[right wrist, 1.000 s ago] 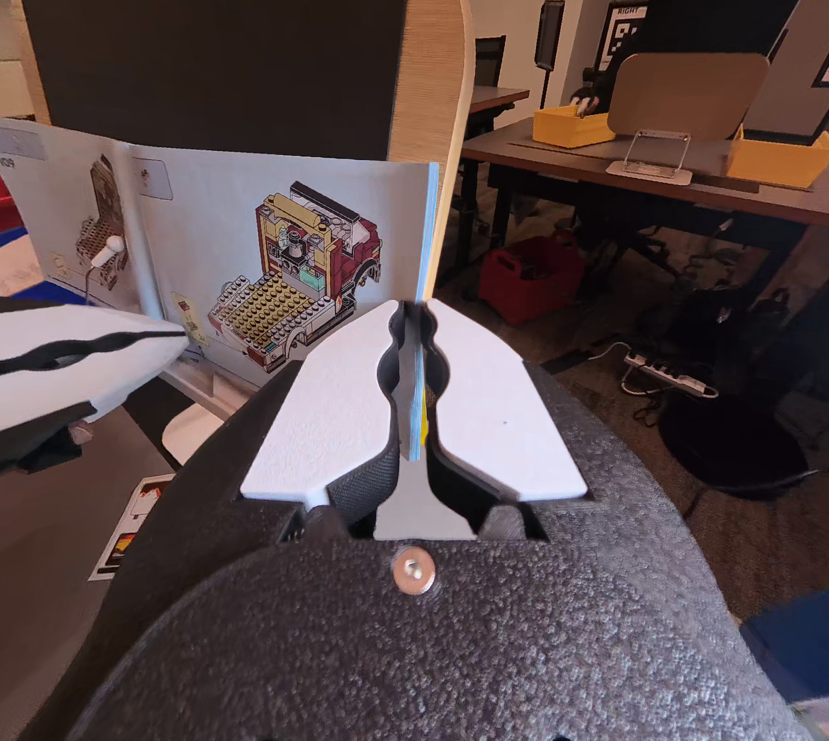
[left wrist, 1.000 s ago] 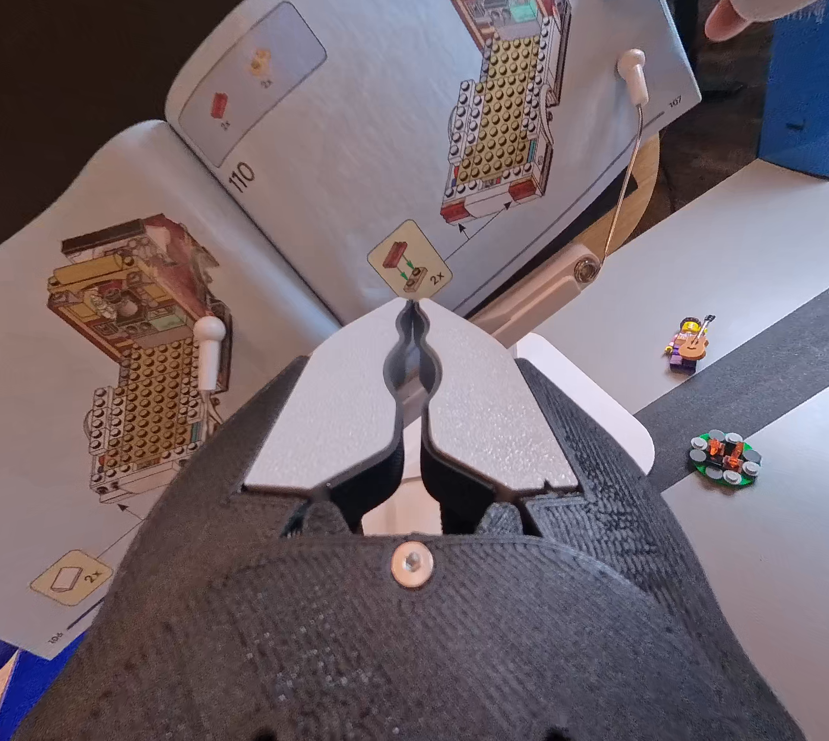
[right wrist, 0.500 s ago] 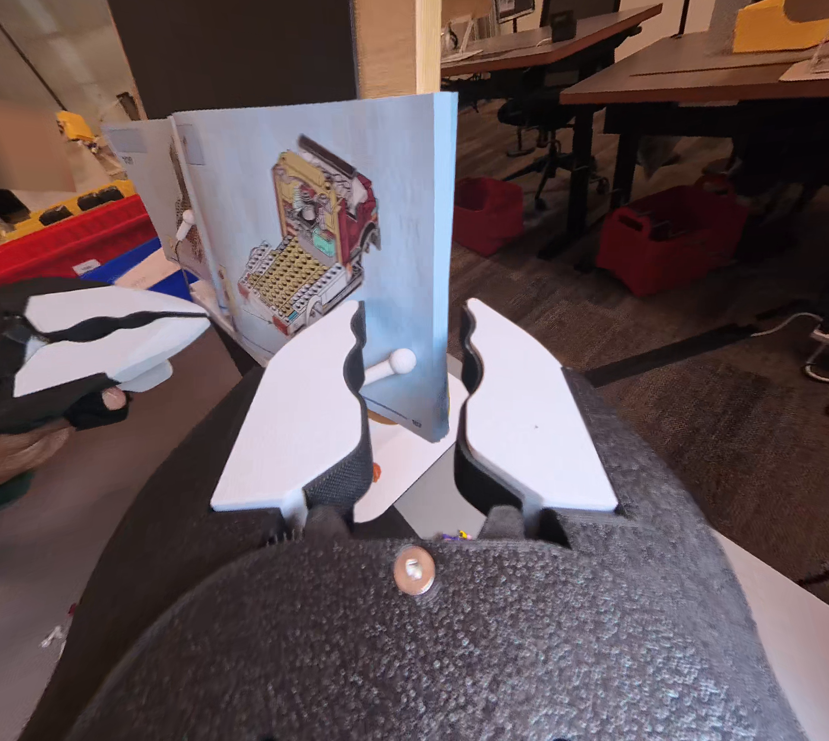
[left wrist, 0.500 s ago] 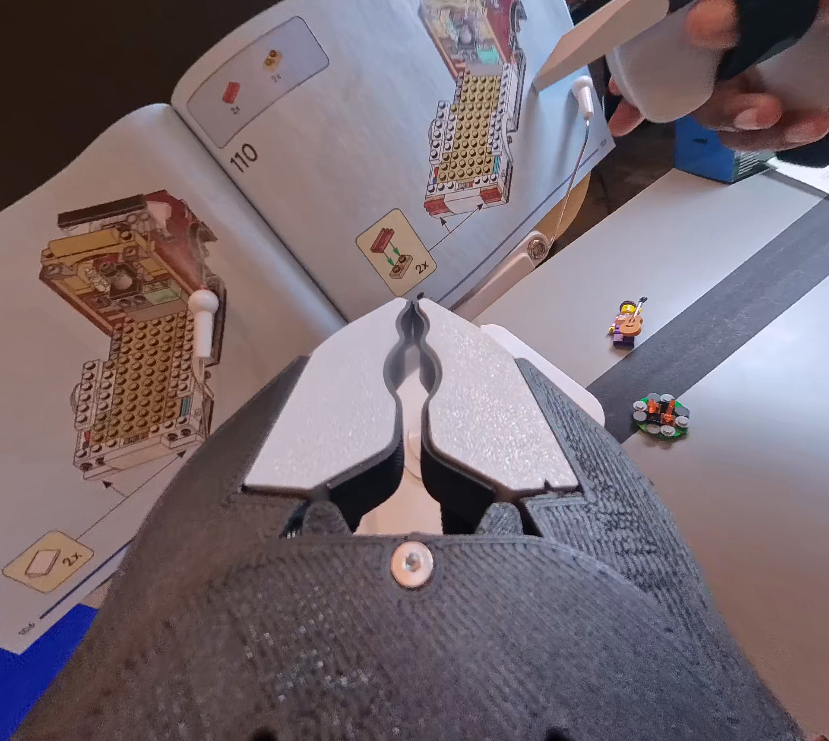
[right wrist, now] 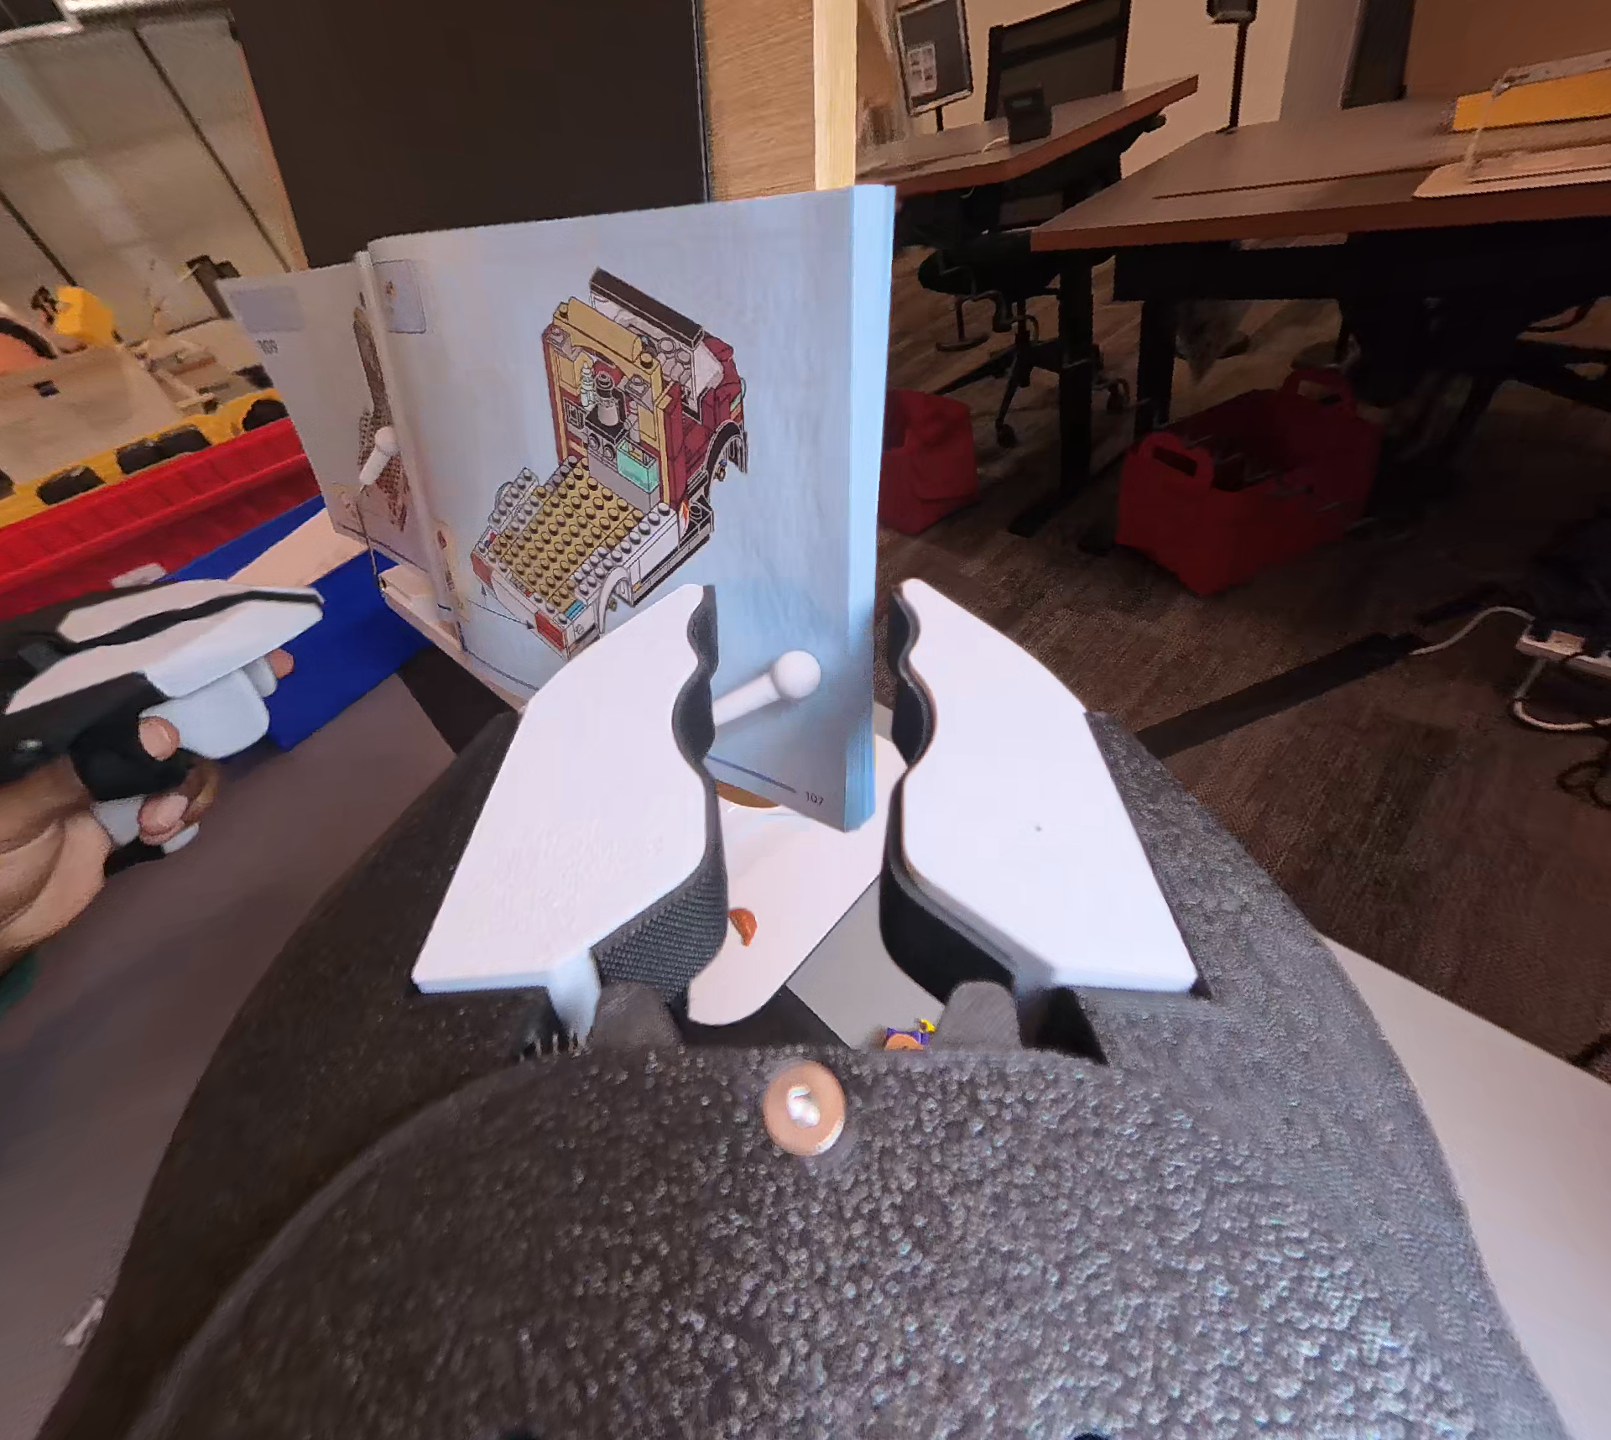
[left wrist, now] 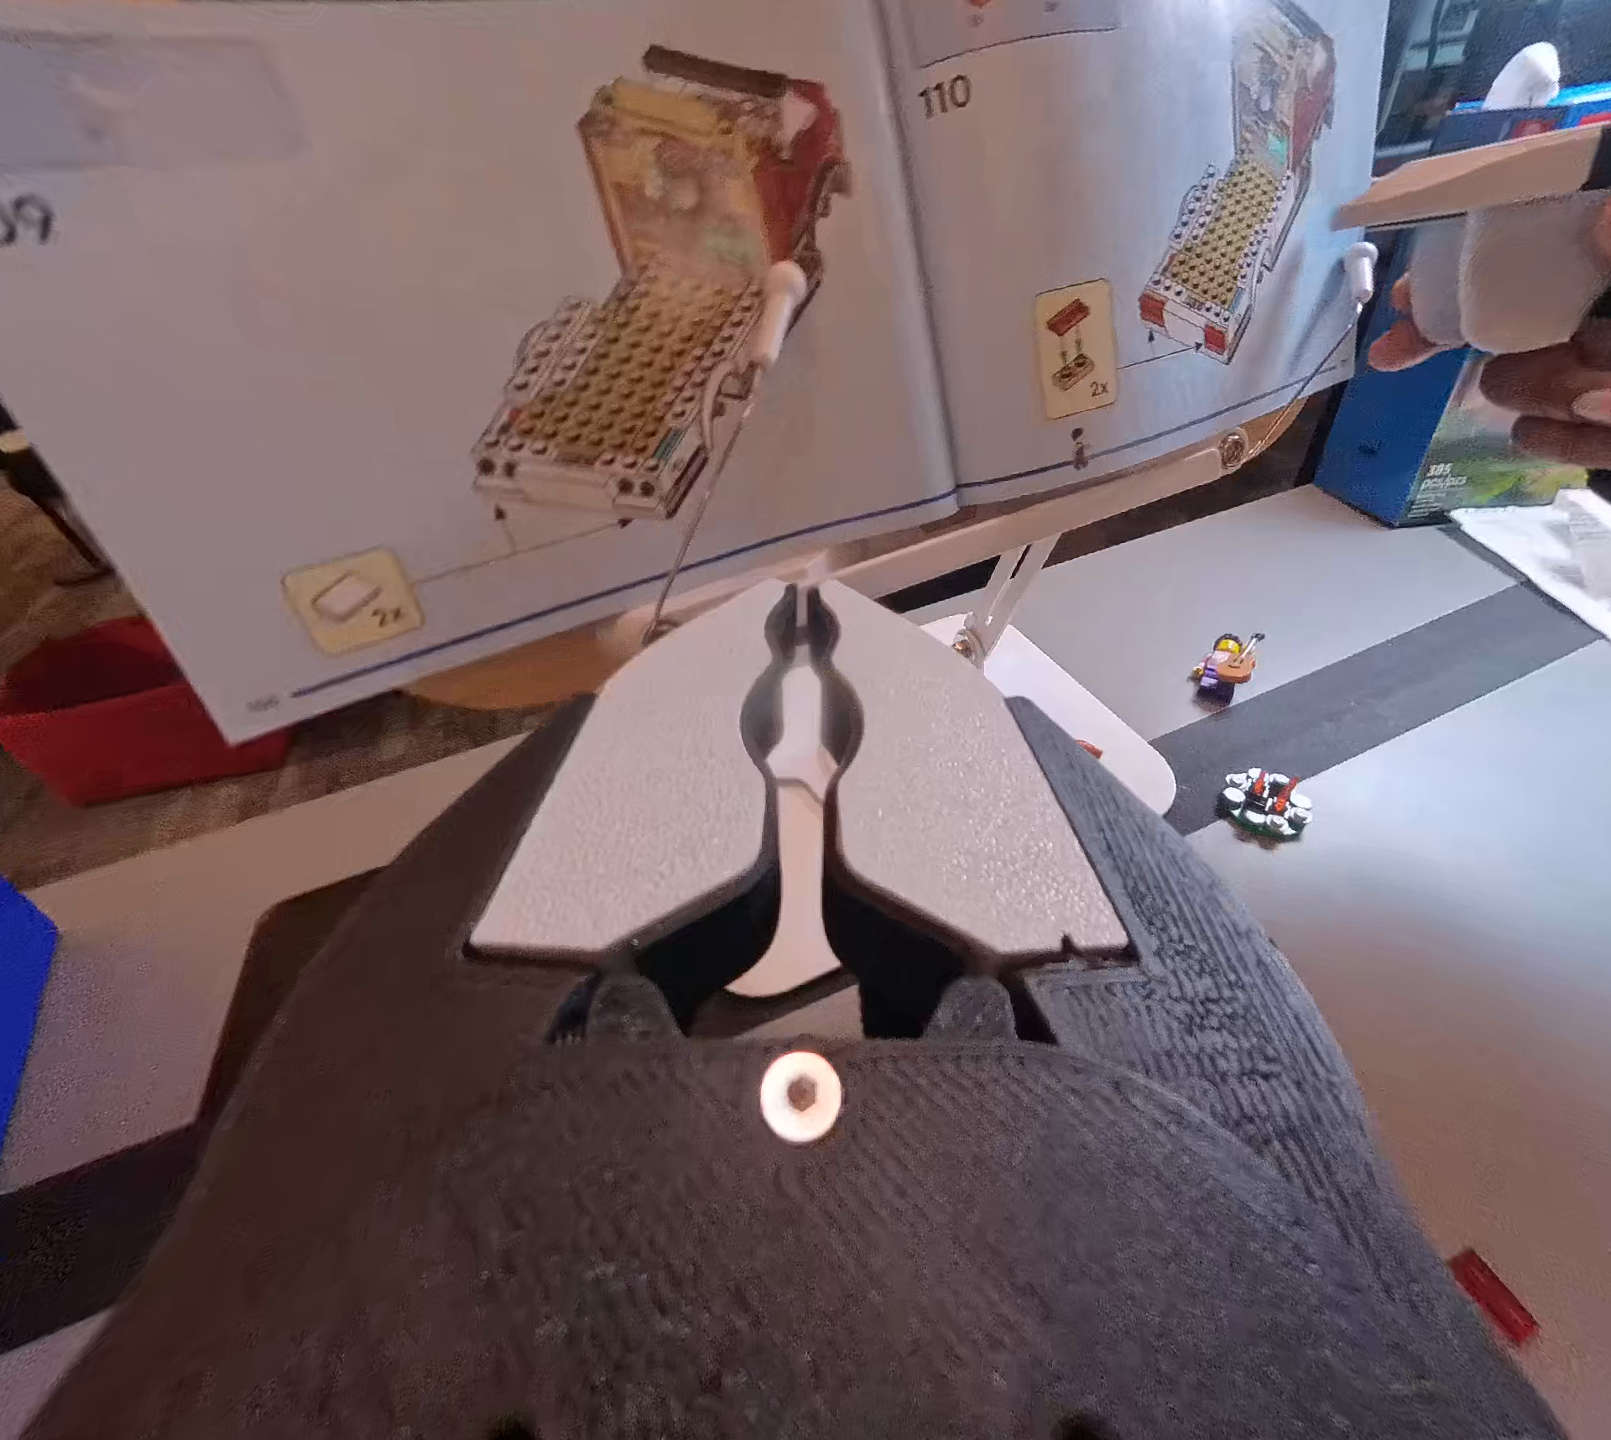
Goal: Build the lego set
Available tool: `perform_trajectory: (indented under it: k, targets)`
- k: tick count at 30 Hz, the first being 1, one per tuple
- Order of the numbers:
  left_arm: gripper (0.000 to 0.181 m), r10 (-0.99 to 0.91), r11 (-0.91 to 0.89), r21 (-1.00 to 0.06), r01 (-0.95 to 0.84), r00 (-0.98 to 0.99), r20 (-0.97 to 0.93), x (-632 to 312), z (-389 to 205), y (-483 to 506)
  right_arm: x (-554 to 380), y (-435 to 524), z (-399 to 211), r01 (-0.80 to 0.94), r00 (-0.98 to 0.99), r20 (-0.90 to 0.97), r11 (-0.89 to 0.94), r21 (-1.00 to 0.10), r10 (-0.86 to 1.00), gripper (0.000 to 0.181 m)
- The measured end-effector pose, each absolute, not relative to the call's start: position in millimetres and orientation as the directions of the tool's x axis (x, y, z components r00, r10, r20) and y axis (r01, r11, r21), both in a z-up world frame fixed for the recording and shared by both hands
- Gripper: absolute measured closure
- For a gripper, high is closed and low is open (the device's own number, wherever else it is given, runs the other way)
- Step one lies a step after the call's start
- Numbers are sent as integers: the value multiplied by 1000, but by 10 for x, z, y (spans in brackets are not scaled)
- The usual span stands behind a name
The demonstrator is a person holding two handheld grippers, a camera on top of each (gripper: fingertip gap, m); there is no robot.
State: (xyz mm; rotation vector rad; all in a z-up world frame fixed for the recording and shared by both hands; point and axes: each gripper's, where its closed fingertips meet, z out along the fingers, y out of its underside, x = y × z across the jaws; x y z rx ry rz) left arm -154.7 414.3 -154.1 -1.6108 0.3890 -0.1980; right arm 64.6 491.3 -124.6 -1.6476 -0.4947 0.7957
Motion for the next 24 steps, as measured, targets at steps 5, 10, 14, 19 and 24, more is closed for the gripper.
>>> perform_trajectory:
  k: [5, 10, 14, 19, 24]
  targets:
    - [174, -352, -1, -998, -62, 934, -58, -1842, -1600, 3993, 841, 4546, -1223, -81, 792, -101, -60, -995, 602, 140]
    - [180, -331, 91, -995, -51, 940, -78, -1982, -1520, 3794, 604, 3637, -1378, 41, 801, 49, 27, -999, 596, 143]
    - [181, -322, 121, -987, -105, 936, -139, -1924, -1518, 3762, 428, 3012, -1509, 128, 792, 124, 37, -991, 598, 156]
    - [181, -334, 98, -992, -83, 936, -111, -1804, -1674, 3776, 396, 3382, -1527, 212, 849, 208, 47, -976, 487, 156]
    - [181, -291, 94, -982, -164, 939, -185, -1918, -1842, 3775, 454, 4260, -1507, 129, 914, 127, 20, -991, 385, 157]
